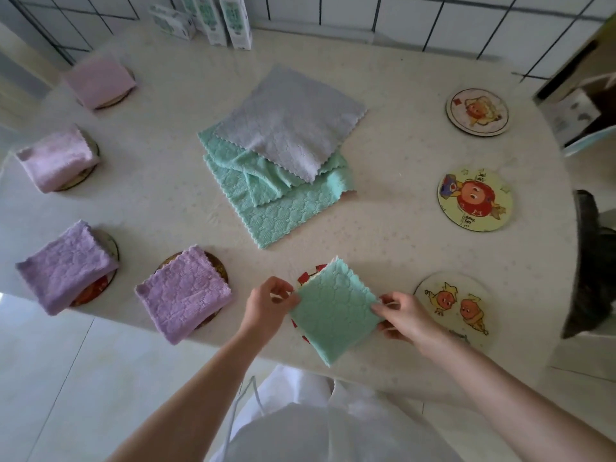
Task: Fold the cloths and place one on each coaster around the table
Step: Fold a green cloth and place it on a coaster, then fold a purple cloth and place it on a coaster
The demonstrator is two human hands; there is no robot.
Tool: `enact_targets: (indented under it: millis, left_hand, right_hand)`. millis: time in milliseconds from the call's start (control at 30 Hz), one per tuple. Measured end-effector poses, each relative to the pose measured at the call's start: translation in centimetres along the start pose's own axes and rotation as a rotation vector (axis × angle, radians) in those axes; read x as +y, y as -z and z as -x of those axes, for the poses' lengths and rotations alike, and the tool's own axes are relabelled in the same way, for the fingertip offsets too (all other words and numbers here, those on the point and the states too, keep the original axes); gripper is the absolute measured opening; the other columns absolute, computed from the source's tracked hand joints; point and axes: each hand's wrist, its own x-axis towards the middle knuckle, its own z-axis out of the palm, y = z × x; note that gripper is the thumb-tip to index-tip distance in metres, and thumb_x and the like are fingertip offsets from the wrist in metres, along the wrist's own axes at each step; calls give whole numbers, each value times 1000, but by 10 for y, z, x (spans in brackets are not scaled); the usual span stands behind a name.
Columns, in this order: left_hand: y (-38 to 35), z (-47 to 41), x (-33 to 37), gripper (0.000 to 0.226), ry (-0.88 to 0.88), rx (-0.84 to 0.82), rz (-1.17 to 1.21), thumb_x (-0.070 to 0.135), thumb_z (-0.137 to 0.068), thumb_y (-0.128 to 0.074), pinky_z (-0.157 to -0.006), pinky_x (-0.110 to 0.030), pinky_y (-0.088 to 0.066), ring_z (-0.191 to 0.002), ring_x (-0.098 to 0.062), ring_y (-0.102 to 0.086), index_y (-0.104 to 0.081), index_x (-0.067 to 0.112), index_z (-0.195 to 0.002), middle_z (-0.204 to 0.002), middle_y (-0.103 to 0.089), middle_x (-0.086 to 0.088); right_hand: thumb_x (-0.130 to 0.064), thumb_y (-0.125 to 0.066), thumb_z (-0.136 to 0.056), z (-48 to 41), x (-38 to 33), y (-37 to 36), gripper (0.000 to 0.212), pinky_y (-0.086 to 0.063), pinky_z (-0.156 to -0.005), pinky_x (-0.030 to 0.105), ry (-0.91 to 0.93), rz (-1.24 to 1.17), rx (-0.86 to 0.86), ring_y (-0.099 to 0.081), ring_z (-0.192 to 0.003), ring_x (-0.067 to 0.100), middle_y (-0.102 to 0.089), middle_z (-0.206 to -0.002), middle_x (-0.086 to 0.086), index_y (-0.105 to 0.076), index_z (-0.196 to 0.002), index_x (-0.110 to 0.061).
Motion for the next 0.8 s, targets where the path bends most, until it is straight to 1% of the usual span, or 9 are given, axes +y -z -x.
enact_targets:
  millis: [167, 267, 333, 400, 500, 567, 633, 700, 800]
  left_hand:
    - [-5, 2, -9, 12, -45, 18, -133, 10, -77, -75, -58, -16, -42, -68, -15, -59, -63, 15, -79, -79, -64, 0]
    - [-4, -1, -12, 10, -125, 18, -254, 9, -78, -73, -58, -8, -39, -72, -14, -58, -64, 13, -79, -83, -61, 0]
    - [-2, -5, -13, 10, -160, 1, -313, 9, -78, -74, -58, -5, -39, -70, -8, -56, -64, 12, -82, -83, -57, 3]
    - [2, -9, -12, 11, -188, -31, -364, 12, -79, -74, -60, -7, -43, -69, -6, -57, -64, 12, -84, -85, -56, 6]
    - [13, -19, -6, 7, -246, -28, -475, 21, -83, -69, -61, -27, -54, -70, -11, -61, -63, 17, -85, -87, -56, 8]
    - [23, -29, 4, 8, -279, 5, -561, 26, -88, -63, -57, -25, -52, -69, -9, -61, -62, 18, -87, -87, -56, 11]
    - [35, -46, 17, 9, -325, 37, -612, 27, -91, -59, -52, -20, -48, -67, -8, -59, -61, 18, -89, -87, -55, 11]
    - [46, -69, 32, 10, -386, 64, -649, 26, -92, -56, -50, -22, -45, -66, -11, -58, -61, 18, -89, -87, -55, 9]
    - [58, -107, 58, 10, -469, 93, -664, 21, -93, -54, -50, -24, -43, -66, -13, -56, -61, 15, -88, -88, -57, 4]
  right_hand:
    - [-24, -67, -86, -5, 13, -5, 19, -49, -48, 22, 151, 226, 48, -65, -54, 10, -67, -79, 3, -60, -97, -10]
    - [-34, -69, -83, -5, 14, -2, 18, -45, -55, 18, 227, 423, 110, -62, -65, 9, -66, -76, -5, -62, -88, -18]
    - [-35, -71, -81, -7, 15, 1, 19, -45, -57, 17, 257, 496, 132, -60, -67, 8, -64, -74, -7, -61, -83, -19]
    - [-33, -73, -80, -10, 15, 5, 19, -42, -53, 16, 272, 556, 138, -58, -62, 9, -62, -69, -7, -60, -78, -19]
    - [-25, -70, -82, -16, 7, 16, 17, -37, -47, 14, 296, 653, 151, -59, -59, 10, -60, -64, -8, -56, -74, -21]
    - [-24, -66, -85, -21, -7, 24, 16, -38, -46, 15, 322, 695, 173, -59, -57, 11, -61, -65, -7, -56, -75, -19]
    - [-24, -64, -87, -29, -30, 29, 14, -47, -50, 21, 366, 733, 179, -60, -56, 12, -62, -67, -5, -57, -78, -16]
    - [-23, -63, -88, -38, -61, 30, 11, -55, -60, 28, 421, 768, 167, -61, -60, 11, -63, -72, -5, -59, -83, -15]
    - [-24, -61, -89, -55, -116, 21, 12, -55, -64, 33, 545, 790, 157, -61, -63, 10, -64, -76, -3, -59, -84, -14]
